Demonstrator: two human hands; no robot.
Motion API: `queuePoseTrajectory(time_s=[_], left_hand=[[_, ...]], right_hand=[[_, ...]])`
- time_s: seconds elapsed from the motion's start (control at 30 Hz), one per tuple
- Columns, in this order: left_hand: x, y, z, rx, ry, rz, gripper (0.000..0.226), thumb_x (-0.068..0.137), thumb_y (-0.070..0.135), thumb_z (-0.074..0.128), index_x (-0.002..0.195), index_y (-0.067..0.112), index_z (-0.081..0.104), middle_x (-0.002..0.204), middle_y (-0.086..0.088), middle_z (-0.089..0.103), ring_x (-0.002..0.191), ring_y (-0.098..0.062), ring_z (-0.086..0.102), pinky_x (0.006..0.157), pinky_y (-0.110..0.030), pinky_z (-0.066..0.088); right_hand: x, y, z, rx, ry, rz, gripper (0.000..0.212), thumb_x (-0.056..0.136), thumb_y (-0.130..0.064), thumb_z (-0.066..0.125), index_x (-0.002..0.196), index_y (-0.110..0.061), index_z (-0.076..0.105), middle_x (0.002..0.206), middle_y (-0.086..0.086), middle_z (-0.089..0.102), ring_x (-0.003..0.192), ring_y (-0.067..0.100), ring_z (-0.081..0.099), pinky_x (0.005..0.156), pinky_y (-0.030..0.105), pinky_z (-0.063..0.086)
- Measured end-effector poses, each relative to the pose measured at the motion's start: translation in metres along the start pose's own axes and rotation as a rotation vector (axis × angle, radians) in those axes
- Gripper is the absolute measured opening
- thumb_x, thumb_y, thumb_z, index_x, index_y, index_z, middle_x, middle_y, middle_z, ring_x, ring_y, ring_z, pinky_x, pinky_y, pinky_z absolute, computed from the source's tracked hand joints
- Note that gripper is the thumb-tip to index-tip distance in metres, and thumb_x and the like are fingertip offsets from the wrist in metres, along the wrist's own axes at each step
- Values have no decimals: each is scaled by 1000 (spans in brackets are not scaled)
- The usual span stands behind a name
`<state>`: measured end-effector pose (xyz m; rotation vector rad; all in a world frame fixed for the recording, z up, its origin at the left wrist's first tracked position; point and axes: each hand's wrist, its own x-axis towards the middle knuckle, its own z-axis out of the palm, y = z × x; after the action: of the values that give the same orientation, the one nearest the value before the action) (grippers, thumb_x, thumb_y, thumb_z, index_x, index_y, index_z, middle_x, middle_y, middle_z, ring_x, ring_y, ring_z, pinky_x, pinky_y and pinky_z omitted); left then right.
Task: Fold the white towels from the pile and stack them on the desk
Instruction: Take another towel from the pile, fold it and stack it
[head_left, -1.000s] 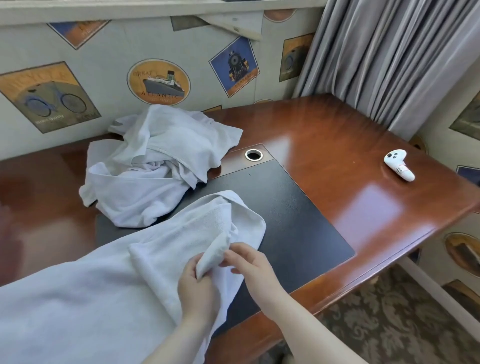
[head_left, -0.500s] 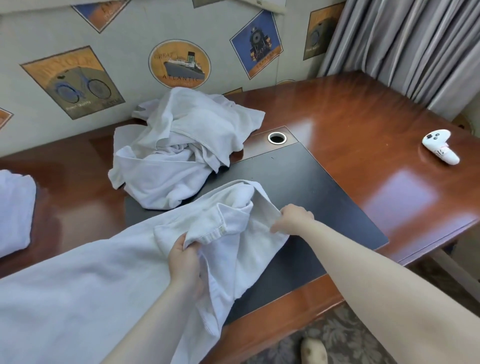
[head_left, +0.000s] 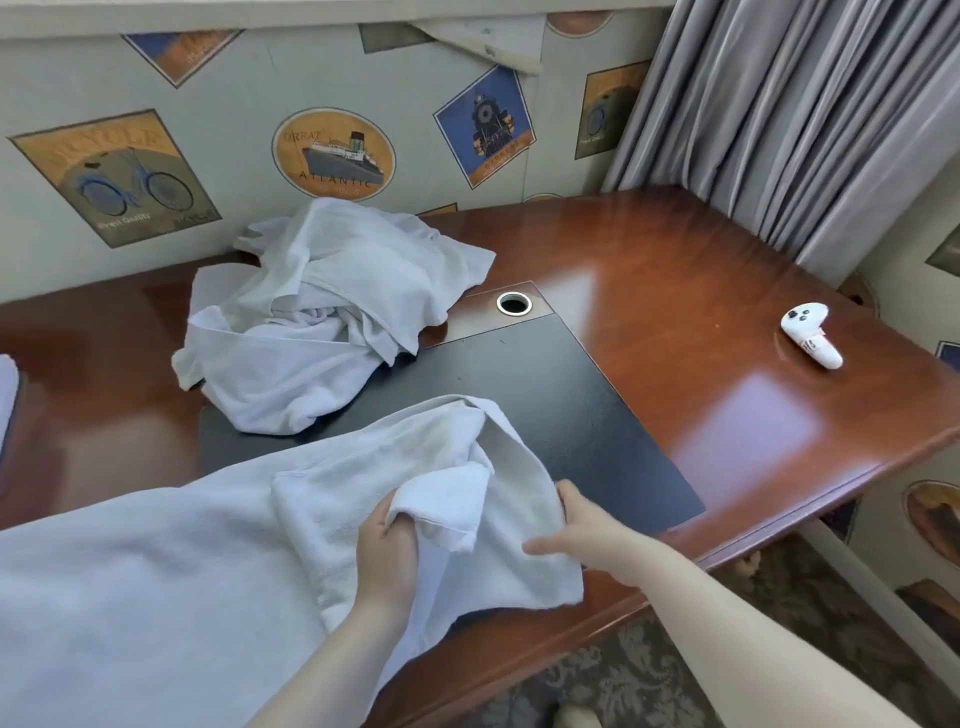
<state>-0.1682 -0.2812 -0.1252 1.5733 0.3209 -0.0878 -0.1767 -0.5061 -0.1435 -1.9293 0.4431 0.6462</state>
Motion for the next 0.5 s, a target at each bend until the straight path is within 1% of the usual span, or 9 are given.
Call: queuePoseTrajectory(time_s=[0.03, 0.1, 0.17, 0.2, 0.27, 0.3, 0.37, 0.43, 0.5], left_hand=[[-1, 0, 2, 2, 28, 11, 41, 92, -1, 43, 85, 28, 71, 84, 22, 72, 80, 3, 62, 71, -18, 45], [-6, 2, 8, 39, 18, 43, 31, 85, 7, 50, 81, 29, 71, 84, 18, 72, 80, -2, 62, 70, -19, 46], [-16, 1, 14, 161, -64, 79, 23, 71, 25, 55, 84, 37, 71, 87, 17, 72, 80, 0, 64, 67, -16, 48], [-22, -5, 17, 280, -114, 77, 28, 66, 33, 58, 90, 45, 68, 90, 22, 71, 82, 3, 64, 66, -12, 46], [-38, -23, 31, 575, -240, 51, 43, 63, 46, 63, 104, 55, 56, 98, 34, 64, 89, 9, 61, 70, -9, 44], [-46, -35, 41, 755, -268, 103, 44, 68, 49, 59, 111, 52, 51, 105, 33, 61, 96, 7, 60, 76, -12, 44], [-61, -50, 60, 1135, -265, 244, 46, 79, 44, 38, 123, 37, 47, 117, 19, 54, 113, -10, 56, 88, -28, 46], [-70, -57, 68, 1272, -233, 302, 64, 64, 33, 64, 127, 27, 57, 129, 3, 56, 119, -22, 54, 91, -43, 49], [-73, -65, 70, 1211, -174, 491, 82, 35, 22, 84, 115, 25, 69, 123, -5, 62, 114, -23, 54, 91, -49, 47]], right_hand=[[-1, 5, -3, -9, -22, 29, 40, 75, -23, 77, 108, -12, 58, 104, 4, 67, 90, 19, 66, 65, 30, 51], [-5, 14, -10, 220, -30, 26, 24, 79, -20, 74, 101, -11, 68, 90, 4, 72, 67, 15, 67, 49, 26, 46], [-9, 25, -10, 292, 81, 38, 18, 80, -24, 74, 94, -14, 68, 84, 3, 72, 59, 13, 65, 47, 24, 43], [-10, 33, -8, 149, 121, 63, 19, 80, -28, 73, 92, -16, 64, 83, 2, 69, 61, 13, 63, 49, 24, 43], [-15, 51, 0, -153, 41, 126, 21, 78, -30, 70, 91, -18, 57, 75, -1, 64, 56, 12, 57, 50, 23, 42], [-16, 58, 1, -206, -17, 160, 23, 75, -28, 68, 92, -18, 56, 70, -2, 66, 50, 10, 56, 49, 23, 43], [-18, 68, -4, -228, -55, 176, 30, 68, -31, 70, 91, -19, 55, 64, -3, 70, 43, 7, 55, 49, 22, 45], [-24, 73, -8, -350, -9, 73, 39, 62, -46, 72, 86, -24, 50, 64, -6, 67, 45, 4, 52, 47, 22, 41], [-30, 78, -5, -518, 135, -64, 48, 56, -62, 64, 83, -32, 39, 64, -7, 56, 51, 7, 46, 47, 21, 31]])
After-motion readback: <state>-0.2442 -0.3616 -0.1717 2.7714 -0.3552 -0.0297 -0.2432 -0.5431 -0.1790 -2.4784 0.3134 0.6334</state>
